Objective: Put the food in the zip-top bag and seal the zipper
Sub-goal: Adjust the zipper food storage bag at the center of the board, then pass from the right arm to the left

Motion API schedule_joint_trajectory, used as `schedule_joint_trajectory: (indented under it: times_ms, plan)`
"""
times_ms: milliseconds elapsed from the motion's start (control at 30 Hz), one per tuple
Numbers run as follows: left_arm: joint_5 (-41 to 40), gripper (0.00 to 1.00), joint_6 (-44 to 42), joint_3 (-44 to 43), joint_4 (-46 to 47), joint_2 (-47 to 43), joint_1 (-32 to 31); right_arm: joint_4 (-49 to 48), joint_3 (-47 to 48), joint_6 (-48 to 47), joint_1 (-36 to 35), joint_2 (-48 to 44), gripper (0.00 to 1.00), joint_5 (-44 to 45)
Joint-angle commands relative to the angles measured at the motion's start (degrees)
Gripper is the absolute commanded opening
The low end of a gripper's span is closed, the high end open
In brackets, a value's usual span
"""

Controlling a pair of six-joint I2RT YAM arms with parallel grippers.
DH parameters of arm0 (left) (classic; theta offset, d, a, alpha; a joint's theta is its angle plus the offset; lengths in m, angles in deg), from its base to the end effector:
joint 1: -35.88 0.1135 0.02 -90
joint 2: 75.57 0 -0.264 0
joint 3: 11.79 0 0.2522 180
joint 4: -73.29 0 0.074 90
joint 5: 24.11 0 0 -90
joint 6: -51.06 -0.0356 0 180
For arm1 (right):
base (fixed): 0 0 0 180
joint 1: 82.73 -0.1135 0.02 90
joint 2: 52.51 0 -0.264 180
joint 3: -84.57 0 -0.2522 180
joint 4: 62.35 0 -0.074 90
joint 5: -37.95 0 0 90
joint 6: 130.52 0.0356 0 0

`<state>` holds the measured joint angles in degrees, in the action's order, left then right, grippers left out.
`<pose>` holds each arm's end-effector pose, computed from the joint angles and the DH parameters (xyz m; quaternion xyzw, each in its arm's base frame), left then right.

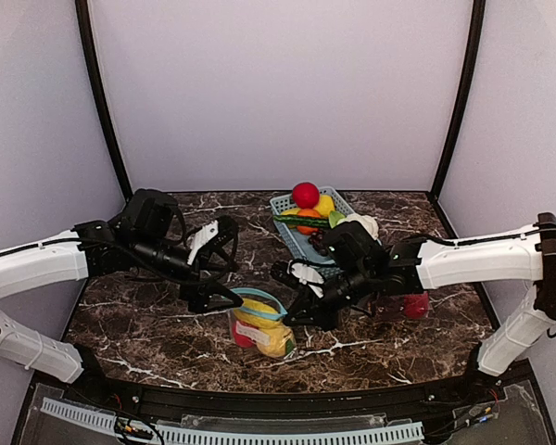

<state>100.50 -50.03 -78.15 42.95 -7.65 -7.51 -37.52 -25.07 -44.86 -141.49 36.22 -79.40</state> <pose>0.1755 -0.1937 0.2967 0.5104 0.6760 -0.3787 0.3730 0.1574 0.2911 0.2257 -0.5466 0.7108 0.3694 0.2440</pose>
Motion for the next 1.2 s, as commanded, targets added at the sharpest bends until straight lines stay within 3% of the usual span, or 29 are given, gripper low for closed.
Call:
schedule_joint_trajectory:
  times_ms: [0, 233, 533, 700, 1167]
  plan:
    - [2.11, 0.99, -7.56, -0.41, 1.00, 4.52, -1.20, -2.76, -1.94, 0.76, 0.15, -3.55, 0.00, -3.16]
    - [2.49, 0.95, -10.84, -3.10, 1.45, 12.37, -3.62, -2.44, -3.41, 1.04, 0.12, -4.87, 0.00, -2.78]
    - [2.88, 0.55, -10.33, -4.54, 1.57, 15.49, -5.02, -1.47, -3.69, 0.65, 0.14, -5.05, 0.00, -1.23]
    - [3.19, 0.44, -8.62, -4.03, 1.49, 15.90, -5.56, -1.06, -3.57, 0.65, 0.20, -4.81, 0.00, 0.15]
    - [2.51, 0.38, -7.63, -3.23, 1.04, 18.76, -7.70, -0.43, -3.81, 0.89, 0.27, -5.42, 0.00, 2.70]
